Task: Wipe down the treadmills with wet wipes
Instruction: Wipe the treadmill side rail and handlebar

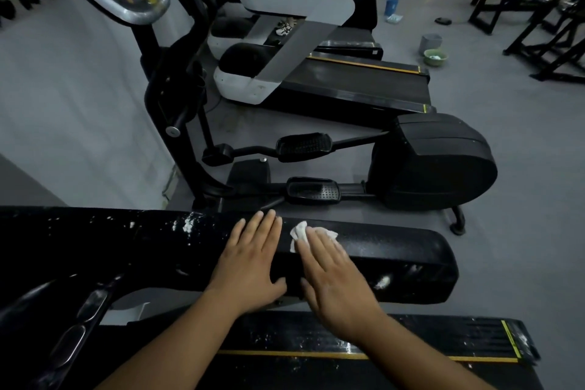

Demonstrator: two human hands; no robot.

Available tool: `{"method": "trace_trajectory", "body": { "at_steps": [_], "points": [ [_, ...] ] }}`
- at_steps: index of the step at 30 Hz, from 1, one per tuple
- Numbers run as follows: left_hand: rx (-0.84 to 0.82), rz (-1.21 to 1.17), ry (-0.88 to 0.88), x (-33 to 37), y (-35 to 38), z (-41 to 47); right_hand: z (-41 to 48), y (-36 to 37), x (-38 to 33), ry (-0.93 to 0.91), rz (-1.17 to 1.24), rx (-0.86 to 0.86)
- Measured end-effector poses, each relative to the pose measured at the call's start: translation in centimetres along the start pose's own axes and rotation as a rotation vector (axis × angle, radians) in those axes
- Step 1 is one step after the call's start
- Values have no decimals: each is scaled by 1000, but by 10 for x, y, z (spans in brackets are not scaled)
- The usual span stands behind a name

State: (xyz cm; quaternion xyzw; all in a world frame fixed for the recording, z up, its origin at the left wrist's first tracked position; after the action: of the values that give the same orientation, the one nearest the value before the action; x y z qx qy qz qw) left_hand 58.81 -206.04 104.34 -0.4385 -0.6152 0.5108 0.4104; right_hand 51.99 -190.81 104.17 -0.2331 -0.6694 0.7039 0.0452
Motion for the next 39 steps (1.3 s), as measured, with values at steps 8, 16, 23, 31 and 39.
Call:
{"method": "trace_trajectory", "body": {
  "at_steps": [8,16,23,31,39],
  "points": [
    [-16,17,30,-4,-6,-2,61,-18,29,127,63,168],
    [-6,16,1,-15,-4,-6,38,-9,27,137,53,234],
    [-12,29,-30,-22,-5,-9,41,11,-16,27,62,206],
    [-12,37,-47,-26,-3,-13,78,-11,5,217,77,206],
    [24,11,-114,-41,-1,-18,50,-6,0,184,96,174]
  ]
}}
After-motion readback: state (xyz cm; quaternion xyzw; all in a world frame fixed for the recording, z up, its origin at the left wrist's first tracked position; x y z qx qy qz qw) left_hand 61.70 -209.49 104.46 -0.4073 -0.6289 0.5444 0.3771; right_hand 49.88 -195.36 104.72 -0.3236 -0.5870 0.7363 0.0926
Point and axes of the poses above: each hand's wrist, its own z-axis towards the middle knuckle, its own y-axis out of the palm, x = y × z, the point moved 5 cm from there along z, towards the middle knuckle, and after that the axes turned 4 degrees about -x, right-handed, at the moved point
